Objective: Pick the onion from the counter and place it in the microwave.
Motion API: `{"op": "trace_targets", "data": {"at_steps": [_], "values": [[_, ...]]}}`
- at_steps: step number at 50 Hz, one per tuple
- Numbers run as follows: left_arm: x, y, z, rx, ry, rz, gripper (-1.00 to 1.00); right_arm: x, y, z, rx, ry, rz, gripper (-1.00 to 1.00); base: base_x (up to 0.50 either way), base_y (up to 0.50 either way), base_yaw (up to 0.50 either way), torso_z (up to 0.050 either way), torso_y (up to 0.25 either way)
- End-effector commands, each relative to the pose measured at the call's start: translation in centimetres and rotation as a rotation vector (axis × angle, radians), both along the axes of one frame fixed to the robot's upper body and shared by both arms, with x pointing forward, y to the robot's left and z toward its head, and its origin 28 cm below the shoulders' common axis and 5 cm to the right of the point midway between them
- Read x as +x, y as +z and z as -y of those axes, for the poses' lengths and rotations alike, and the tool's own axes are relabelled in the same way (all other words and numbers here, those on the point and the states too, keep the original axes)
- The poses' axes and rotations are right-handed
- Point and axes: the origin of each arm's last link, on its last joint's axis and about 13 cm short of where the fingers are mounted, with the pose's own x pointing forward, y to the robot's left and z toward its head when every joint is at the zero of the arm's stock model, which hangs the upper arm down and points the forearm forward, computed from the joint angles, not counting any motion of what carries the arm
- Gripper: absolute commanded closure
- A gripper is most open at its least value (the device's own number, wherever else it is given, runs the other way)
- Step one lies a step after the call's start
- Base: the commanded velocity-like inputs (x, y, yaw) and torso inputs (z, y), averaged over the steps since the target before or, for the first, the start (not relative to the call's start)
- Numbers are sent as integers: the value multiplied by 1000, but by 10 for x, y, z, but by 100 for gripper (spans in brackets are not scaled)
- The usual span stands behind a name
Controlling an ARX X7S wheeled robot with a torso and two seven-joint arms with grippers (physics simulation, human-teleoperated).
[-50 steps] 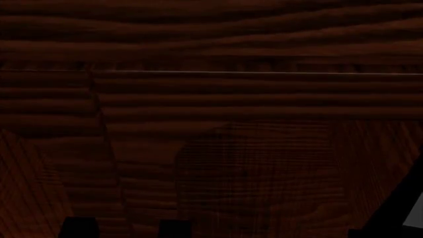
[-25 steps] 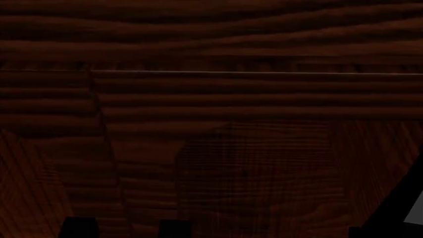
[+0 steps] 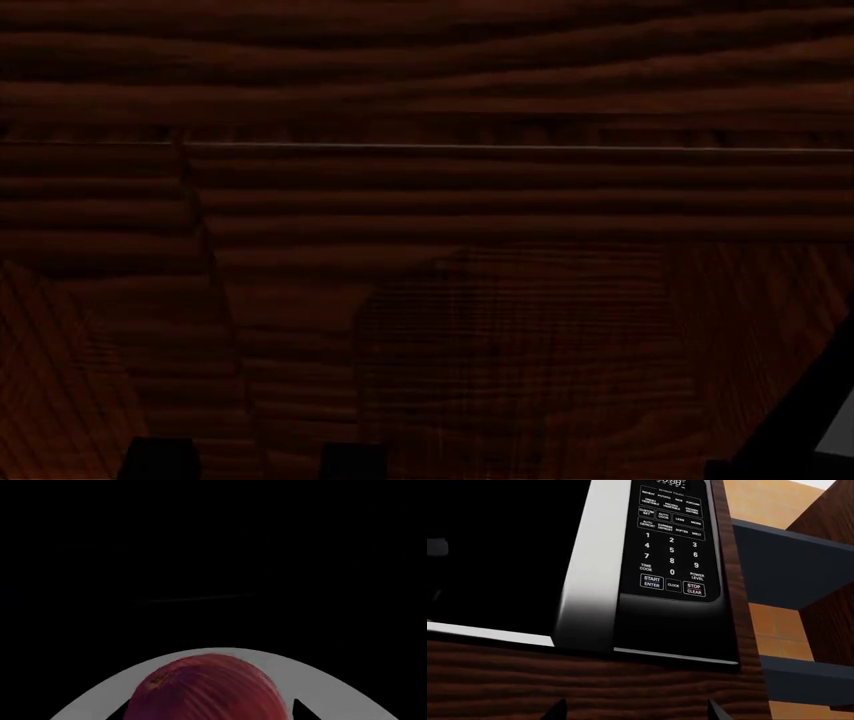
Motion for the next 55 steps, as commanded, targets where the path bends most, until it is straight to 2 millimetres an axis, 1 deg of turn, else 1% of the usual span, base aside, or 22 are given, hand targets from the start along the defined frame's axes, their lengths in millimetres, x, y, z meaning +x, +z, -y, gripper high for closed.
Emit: {"op": "trace_targets", "data": {"at_steps": [1,13,28,35,49,55], "values": [[4,-7,0,-1,-6,-23,-100,0,0,0,0,0,1,-100,0,0,0,0,0],[3,-3,-2,-2,-14,-9,-100,0,0,0,-1,2,2,-100,0,0,0,0,0],[-14,12,3,-14,-46,43,-100,0,0,0,-3,2,9,-100,0,0,0,0,0],[-24,25,5,-23,-69,83,-100,0,1,0,-4,1,16,-100,0,0,0,0,0],[-34,35,5,-17,-96,144,-100,0,0,0,-3,3,18,-100,0,0,0,0,0],[-37,41,6,7,-110,215,-100,-1,-1,0,-2,2,21,-100,0,0,0,0,0]]}}
